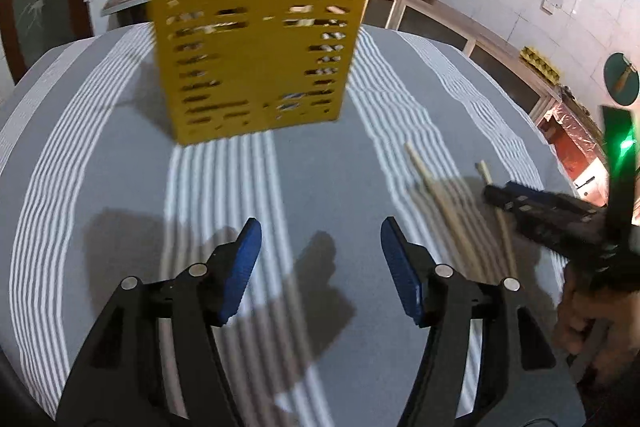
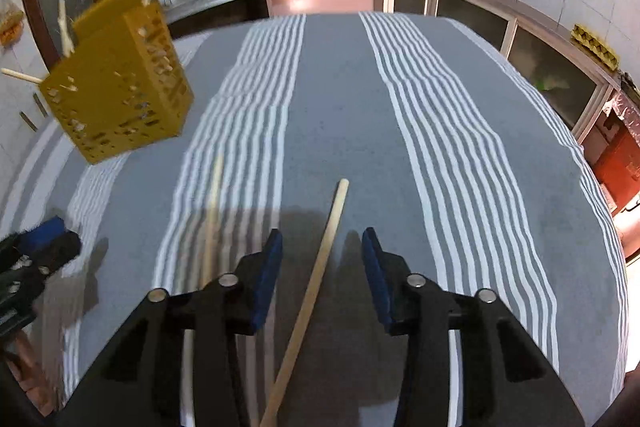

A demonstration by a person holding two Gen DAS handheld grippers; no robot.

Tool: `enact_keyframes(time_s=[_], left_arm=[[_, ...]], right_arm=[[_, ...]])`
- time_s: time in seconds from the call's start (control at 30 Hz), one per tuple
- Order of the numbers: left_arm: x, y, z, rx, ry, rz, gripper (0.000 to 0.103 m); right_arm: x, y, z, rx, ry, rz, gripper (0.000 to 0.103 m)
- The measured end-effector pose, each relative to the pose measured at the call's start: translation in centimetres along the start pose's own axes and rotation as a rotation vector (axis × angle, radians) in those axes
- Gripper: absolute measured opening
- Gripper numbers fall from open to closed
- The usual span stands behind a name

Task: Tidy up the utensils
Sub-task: 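Move both open tools back toward the remaining chopsticks on the cloth, then close the left tool on a wooden chopstick while the right tool grasps the other chopstick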

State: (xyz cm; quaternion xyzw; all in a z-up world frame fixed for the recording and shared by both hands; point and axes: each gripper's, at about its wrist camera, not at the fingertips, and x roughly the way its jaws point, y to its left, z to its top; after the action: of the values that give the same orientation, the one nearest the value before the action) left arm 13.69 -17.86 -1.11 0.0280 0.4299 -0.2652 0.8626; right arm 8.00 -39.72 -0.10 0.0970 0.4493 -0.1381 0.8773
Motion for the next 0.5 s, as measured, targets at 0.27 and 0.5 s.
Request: enact_keyframes(time_s=[0.27, 0.5], left_arm=[[3.7, -4.0, 2.5, 0.032, 0.057, -0.02, 0.062], [8.1, -8.6, 4.0, 0.073, 0.138, -0.003, 0.061]], right_arm=[[1.1, -1.4, 0.7, -0.06, 0.03, -0.002, 0.006], [1.3, -3.5, 2.0, -0.086, 0.026, -0.021, 0.006]])
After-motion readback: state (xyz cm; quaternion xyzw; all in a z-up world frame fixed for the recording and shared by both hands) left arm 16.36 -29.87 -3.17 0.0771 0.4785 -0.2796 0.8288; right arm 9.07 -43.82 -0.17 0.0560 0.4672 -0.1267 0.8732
